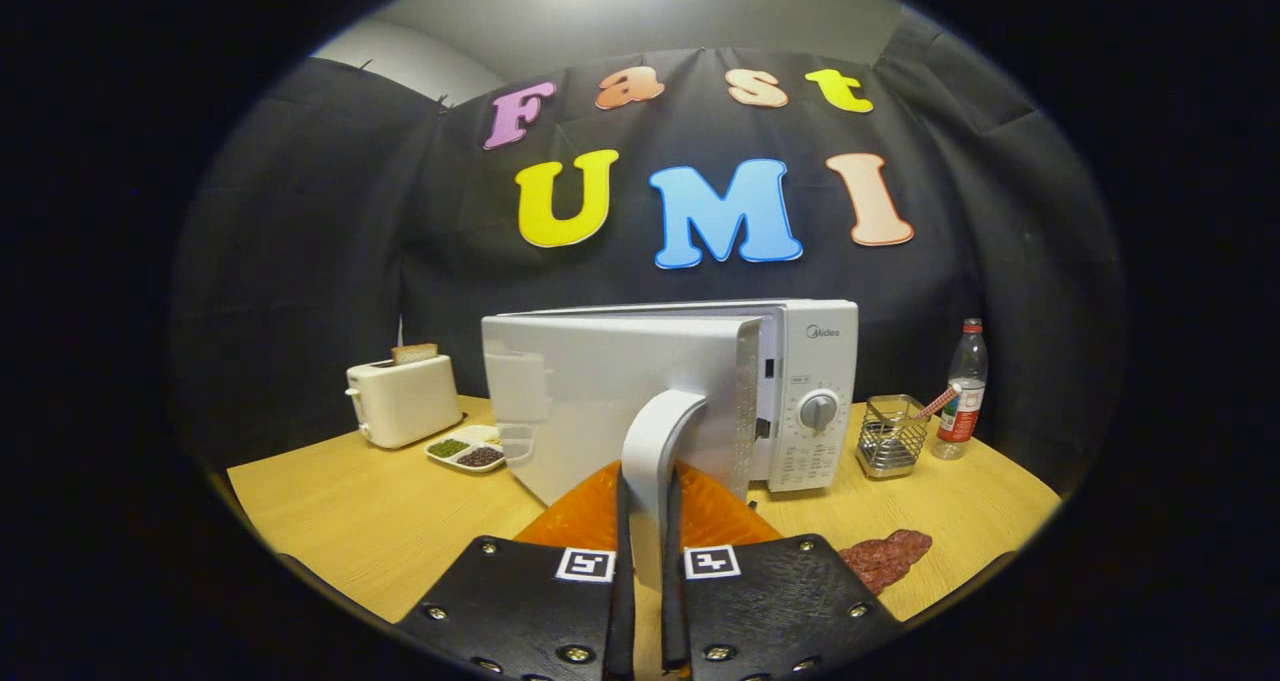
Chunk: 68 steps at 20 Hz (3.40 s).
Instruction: Open the microwave, put the food inside, and close the microwave door.
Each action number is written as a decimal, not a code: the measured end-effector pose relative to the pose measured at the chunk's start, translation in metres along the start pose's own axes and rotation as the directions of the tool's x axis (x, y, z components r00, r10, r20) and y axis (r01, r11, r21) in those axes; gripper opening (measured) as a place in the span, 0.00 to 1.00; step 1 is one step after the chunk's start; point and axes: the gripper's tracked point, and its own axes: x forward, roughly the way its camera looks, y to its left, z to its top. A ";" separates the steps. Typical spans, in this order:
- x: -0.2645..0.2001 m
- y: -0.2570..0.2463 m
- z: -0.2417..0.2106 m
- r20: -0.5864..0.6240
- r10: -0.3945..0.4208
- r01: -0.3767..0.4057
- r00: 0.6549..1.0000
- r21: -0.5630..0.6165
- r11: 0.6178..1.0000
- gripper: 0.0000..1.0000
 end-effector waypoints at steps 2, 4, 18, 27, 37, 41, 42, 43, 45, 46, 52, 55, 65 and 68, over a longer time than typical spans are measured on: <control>-0.015 0.031 -0.001 0.008 0.057 -0.057 0.998 -0.017 0.998 0.11; -0.028 0.061 -0.005 0.014 0.107 -0.107 0.994 -0.040 0.993 0.10; -0.051 0.191 -0.013 0.069 0.030 -0.028 0.997 -0.036 0.999 0.10; -0.077 0.246 -0.008 0.081 0.163 -0.165 0.983 0.011 0.986 0.10; -0.098 0.185 0.023 0.103 0.244 -0.227 0.964 -0.154 0.962 0.91; -0.113 0.144 0.048 0.186 0.132 -0.103 0.974 -0.155 0.982 0.96; -0.117 0.138 0.061 0.239 0.120 -0.092 0.963 -0.128 0.988 0.96; -0.122 0.131 0.071 0.273 0.116 -0.094 0.955 -0.095 0.991 0.96; -0.126 0.118 0.084 0.291 0.127 -0.113 0.948 -0.064 0.992 0.96; -0.129 0.105 0.090 0.290 0.120 -0.105 0.950 -0.067 0.992 0.96; -0.134 0.010 0.111 0.275 -0.056 0.119 0.960 -0.217 0.969 0.97; -0.144 -0.011 0.126 0.311 -0.056 0.106 0.949 -0.147 0.983 0.96; -0.121 -0.113 0.075 0.191 -0.118 0.148 0.975 -0.156 0.977 0.96; -0.109 -0.127 0.042 0.094 -0.081 0.091 0.992 -0.110 0.990 0.96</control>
